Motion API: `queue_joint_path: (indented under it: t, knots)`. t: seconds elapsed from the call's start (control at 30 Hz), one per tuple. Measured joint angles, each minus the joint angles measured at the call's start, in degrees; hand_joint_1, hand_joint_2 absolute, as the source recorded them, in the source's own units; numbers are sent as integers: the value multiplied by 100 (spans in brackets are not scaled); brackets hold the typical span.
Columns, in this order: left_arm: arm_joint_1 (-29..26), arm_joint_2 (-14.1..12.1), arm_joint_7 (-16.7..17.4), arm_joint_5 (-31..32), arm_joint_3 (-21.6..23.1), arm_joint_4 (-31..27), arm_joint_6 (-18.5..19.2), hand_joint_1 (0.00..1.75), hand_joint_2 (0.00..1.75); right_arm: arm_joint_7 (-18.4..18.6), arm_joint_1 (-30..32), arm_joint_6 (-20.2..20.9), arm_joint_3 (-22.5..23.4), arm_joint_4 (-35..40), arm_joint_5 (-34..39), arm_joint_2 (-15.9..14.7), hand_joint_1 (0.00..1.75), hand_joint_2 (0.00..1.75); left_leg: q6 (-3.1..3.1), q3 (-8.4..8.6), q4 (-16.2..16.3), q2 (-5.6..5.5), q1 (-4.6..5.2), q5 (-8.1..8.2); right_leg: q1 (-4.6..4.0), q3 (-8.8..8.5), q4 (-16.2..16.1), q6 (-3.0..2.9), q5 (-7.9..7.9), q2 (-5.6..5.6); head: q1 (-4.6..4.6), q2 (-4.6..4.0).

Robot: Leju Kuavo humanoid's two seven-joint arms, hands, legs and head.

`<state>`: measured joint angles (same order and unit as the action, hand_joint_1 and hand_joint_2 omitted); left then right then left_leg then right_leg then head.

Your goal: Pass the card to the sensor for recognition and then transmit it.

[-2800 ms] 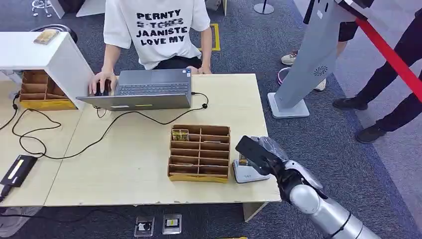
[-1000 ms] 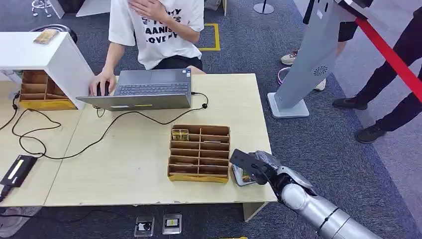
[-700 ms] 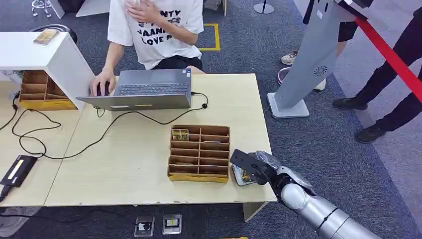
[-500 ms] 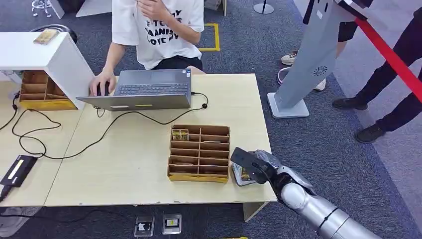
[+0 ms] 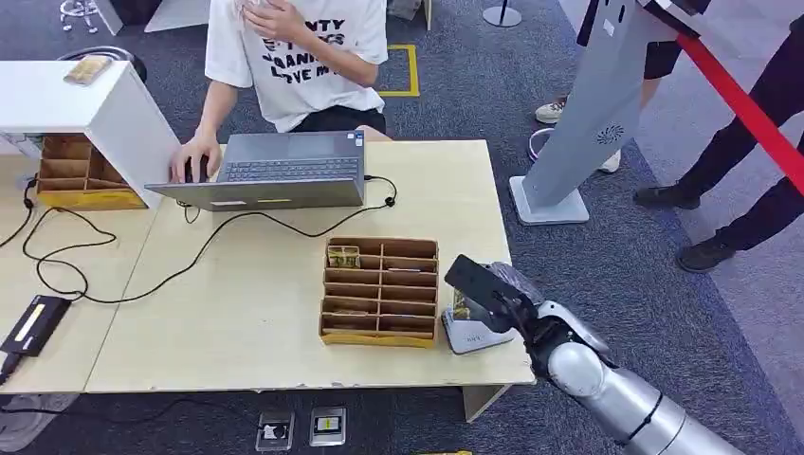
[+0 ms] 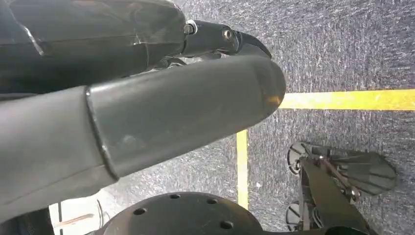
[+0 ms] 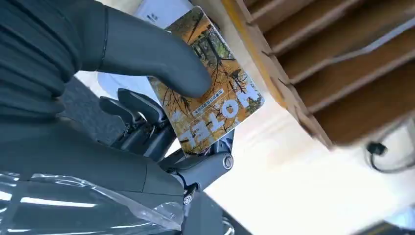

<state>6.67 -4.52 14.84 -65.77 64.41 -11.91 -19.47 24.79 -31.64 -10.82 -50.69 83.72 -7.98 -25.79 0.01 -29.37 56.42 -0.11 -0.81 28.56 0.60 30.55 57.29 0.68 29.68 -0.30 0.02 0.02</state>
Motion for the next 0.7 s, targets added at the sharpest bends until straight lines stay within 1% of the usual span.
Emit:
queue_joint_path:
  t: [0.2,0.37,0.57,0.7]
  knots:
    - [0,-4,-4,7,0,0,44,0,0,175,200,-179,240,819,-247,-245,175,175,0,-1,1,0,0,0,0,0,0,0,0,0,0,0]
    - [0,-4,-39,20,0,0,50,0,0,192,356,-238,470,1462,-603,-378,175,175,0,-1,1,1,0,0,0,0,0,0,0,1,0,0]
    - [1,-4,-72,48,0,0,66,0,0,142,360,-183,625,2119,-887,-398,175,175,0,-2,0,0,0,0,0,0,2,0,0,0,-4,0]
    - [3,-2,-105,68,0,0,90,0,0,72,267,-92,649,2309,-981,-374,175,175,0,-3,1,0,0,0,0,-1,3,0,0,0,0,0]
